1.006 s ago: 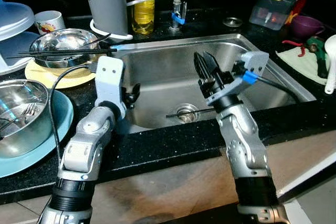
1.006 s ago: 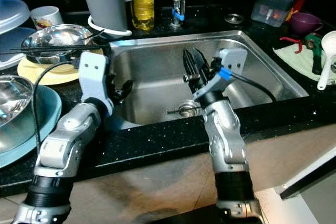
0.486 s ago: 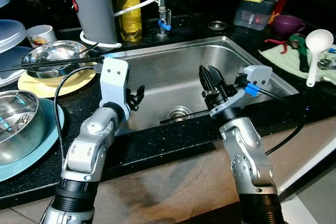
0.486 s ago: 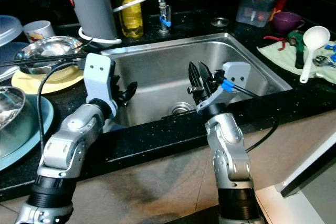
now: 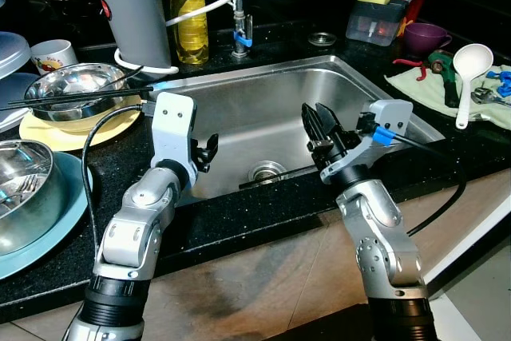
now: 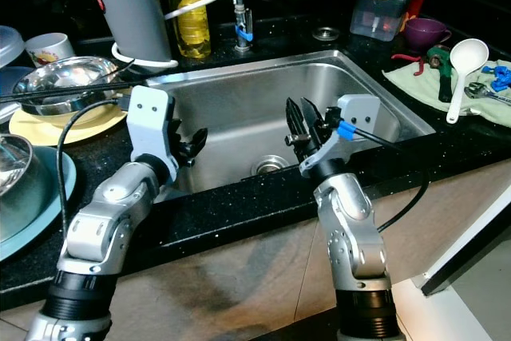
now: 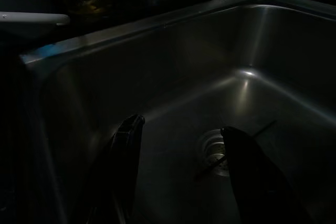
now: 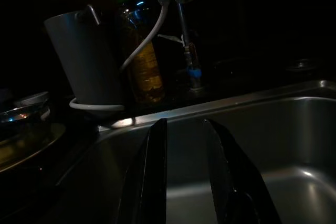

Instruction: Kitchen organization

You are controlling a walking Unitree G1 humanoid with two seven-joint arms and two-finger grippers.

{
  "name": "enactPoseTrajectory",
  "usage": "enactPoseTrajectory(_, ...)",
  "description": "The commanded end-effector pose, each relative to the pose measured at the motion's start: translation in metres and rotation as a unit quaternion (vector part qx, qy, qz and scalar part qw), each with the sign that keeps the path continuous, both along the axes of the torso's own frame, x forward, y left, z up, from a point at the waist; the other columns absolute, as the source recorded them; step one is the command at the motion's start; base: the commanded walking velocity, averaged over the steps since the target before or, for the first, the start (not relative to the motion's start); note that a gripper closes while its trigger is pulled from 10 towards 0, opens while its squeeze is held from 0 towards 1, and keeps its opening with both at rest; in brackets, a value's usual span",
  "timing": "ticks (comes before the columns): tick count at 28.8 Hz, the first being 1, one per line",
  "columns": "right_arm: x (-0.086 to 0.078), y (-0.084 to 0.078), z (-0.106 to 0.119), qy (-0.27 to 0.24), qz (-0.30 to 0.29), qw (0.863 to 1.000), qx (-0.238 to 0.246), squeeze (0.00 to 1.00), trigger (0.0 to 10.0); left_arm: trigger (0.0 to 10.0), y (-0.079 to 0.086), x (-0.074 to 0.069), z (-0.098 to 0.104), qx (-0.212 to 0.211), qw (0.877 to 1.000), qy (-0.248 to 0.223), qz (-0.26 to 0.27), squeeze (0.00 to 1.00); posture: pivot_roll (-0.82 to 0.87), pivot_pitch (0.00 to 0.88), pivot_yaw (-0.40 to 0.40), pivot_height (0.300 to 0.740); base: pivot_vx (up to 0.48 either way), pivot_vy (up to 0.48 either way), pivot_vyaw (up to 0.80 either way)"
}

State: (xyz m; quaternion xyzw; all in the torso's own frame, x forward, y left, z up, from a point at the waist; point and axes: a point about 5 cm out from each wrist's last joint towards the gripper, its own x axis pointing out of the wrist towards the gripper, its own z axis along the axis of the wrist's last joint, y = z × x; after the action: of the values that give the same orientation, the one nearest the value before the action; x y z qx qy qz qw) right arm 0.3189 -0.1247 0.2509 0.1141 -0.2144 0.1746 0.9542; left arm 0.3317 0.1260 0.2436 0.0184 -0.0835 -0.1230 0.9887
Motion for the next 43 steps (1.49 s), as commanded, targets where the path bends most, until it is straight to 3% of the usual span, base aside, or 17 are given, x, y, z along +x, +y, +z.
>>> enactPoseTrajectory(1,-0.003,0.003,-0.001,0.003,0.008,1.000,-0.003,0.00,10.0,10.0,-0.001,-0.003,-0.003,-0.001,1.000,0.005,0.000,0.00,-0.08,0.166,0.010,0.740,0.000,0.000,0.00)
enactPoseTrajectory(10,-0.005,0.002,-0.003,0.009,0.006,1.000,-0.001,0.00,10.0,10.0,-0.003,-0.004,-0.003,0.002,1.000,0.007,-0.007,0.00,-0.08,0.172,0.016,0.740,0.000,0.000,0.00)
enactPoseTrajectory(27,-0.007,0.002,-0.004,0.013,0.005,1.000,-0.003,0.00,10.0,10.0,-0.003,-0.004,-0.003,0.002,1.000,0.010,-0.010,0.00,-0.08,0.178,0.017,0.740,-0.335,0.000,0.00)
enactPoseTrajectory(32,-0.007,0.003,-0.004,0.014,0.008,1.000,-0.005,0.00,10.0,10.0,-0.002,-0.005,-0.007,0.013,1.000,0.023,-0.004,0.00,-0.08,0.182,0.013,0.740,0.000,0.000,0.00)
enactPoseTrajectory(36,-0.007,0.004,-0.005,0.017,0.017,1.000,-0.008,0.00,10.0,10.0,-0.001,-0.006,-0.010,0.016,0.999,0.031,-0.001,0.00,-0.08,0.182,0.013,0.740,0.000,0.000,0.00)
enactPoseTrajectory(43,-0.017,0.012,-0.014,0.042,0.080,0.996,-0.018,0.00,10.0,10.0,0.004,-0.015,-0.020,0.031,0.998,0.050,-0.005,0.00,-0.07,0.195,0.000,0.740,0.000,0.000,0.00)
